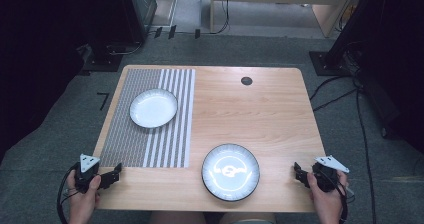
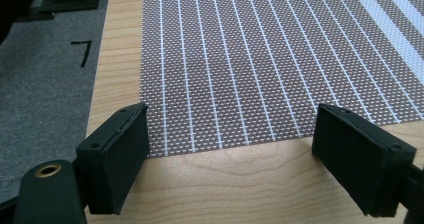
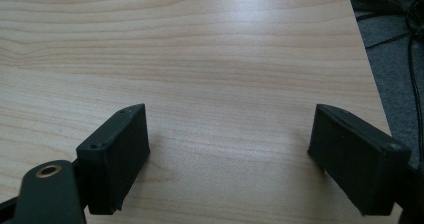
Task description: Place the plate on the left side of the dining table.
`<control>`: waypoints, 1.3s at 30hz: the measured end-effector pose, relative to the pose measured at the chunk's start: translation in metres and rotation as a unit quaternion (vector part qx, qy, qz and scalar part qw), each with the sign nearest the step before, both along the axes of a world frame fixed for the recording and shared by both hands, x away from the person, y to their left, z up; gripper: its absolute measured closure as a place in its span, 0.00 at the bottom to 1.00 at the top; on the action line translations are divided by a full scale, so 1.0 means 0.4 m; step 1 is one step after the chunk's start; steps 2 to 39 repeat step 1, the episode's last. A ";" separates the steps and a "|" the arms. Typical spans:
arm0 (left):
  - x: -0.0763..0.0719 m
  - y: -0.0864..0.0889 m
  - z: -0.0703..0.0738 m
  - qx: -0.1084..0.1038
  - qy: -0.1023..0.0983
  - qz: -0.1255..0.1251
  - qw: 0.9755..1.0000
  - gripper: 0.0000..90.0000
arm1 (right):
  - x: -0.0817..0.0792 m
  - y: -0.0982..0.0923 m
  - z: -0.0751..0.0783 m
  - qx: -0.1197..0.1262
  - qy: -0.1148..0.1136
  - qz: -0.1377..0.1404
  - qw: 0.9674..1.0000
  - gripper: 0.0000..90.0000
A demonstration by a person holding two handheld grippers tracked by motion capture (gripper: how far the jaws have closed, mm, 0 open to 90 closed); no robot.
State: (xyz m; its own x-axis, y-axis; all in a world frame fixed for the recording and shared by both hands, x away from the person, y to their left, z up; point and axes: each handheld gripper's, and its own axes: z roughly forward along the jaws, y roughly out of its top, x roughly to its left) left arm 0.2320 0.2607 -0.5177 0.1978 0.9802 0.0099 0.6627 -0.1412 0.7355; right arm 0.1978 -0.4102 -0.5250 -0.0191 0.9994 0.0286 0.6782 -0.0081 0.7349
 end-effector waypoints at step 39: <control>0.000 0.000 0.000 0.000 0.000 0.000 1.000 0.17 | 0.000 0.000 0.000 0.000 0.000 0.000 1.000 0.17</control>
